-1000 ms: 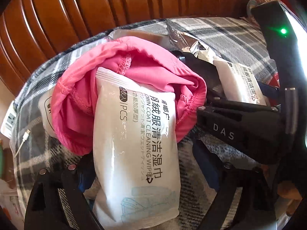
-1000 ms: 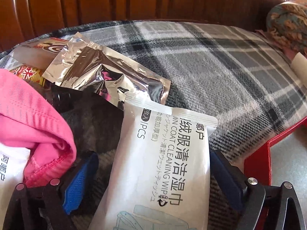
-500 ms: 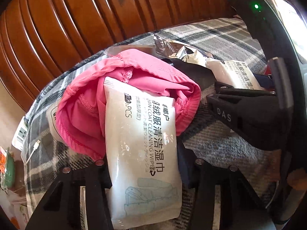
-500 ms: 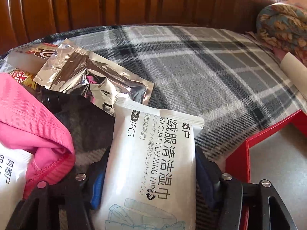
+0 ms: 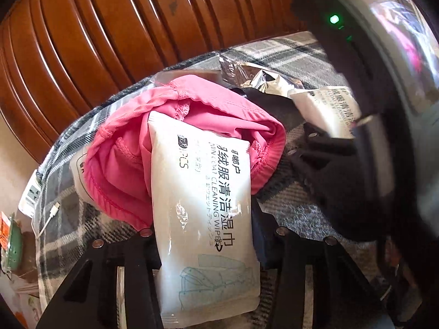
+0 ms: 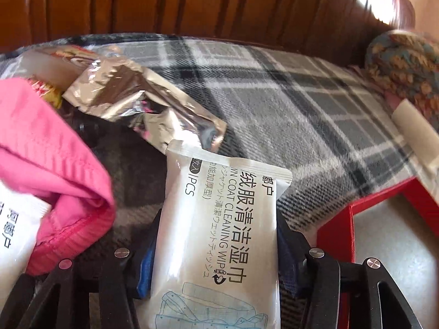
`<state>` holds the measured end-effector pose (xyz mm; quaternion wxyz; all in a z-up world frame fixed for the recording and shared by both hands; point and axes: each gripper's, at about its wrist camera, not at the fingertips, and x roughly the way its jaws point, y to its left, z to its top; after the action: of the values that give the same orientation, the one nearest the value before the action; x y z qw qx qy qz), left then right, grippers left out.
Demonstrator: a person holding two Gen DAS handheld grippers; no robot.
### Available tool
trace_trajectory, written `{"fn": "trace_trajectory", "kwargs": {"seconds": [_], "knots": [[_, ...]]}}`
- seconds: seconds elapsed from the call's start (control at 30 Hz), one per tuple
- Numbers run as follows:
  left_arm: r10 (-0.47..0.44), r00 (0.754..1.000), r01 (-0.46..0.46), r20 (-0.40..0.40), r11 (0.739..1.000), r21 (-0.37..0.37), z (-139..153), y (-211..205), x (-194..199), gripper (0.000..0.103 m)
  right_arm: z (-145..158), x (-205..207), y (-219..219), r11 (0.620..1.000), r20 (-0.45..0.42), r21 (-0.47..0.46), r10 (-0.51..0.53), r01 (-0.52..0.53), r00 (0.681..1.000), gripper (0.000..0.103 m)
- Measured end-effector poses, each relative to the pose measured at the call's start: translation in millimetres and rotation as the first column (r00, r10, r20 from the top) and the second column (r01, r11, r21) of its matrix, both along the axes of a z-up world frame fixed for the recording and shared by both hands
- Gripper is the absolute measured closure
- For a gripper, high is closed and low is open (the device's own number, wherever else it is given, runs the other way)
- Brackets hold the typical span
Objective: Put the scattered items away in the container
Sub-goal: 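Carry both packets into the red box and open both tools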
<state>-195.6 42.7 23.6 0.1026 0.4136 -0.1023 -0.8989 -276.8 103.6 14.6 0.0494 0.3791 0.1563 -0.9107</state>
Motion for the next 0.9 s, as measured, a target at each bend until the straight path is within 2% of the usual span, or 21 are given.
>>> {"fn": "trace_trajectory", "kwargs": {"seconds": [0.13,0.4,0.57,0.63,0.73,0.9], "knots": [[0.0,1.0,0.0,-0.014,1.0,-0.015,2.0,-3.9,4.6,0.055,6.7,19.2,-17.8,0.996,-0.053,0.038,0.077,-0.075,0.996,0.041],[0.03,0.998,-0.027,-0.048,0.998,0.058,20.1,-28.3,15.4,0.055,26.4,36.9,-18.9,0.995,-0.102,0.02,0.1,-0.098,0.99,0.042],[0.046,0.996,-0.039,-0.07,0.993,0.108,35.2,-37.1,23.0,0.056,43.4,54.7,-2.4,0.993,-0.124,-0.094,0.053,-0.065,0.991,0.041],[0.044,0.996,-0.035,-0.075,0.992,0.124,39.5,-41.1,25.4,0.056,48.5,61.1,3.1,0.993,-0.133,-0.101,0.044,-0.058,0.99,0.042],[0.02,0.996,-0.012,-0.084,0.994,0.105,45.6,-33.9,33.1,0.056,60.9,76.3,16.6,0.993,-0.162,-0.116,0.017,-0.037,0.987,0.042],[-0.005,0.997,0.016,-0.083,0.991,0.133,52.4,-16.6,39.5,0.056,80.1,102.2,58.4,0.994,-0.215,-0.101,-0.056,0.035,0.975,0.042]]}}
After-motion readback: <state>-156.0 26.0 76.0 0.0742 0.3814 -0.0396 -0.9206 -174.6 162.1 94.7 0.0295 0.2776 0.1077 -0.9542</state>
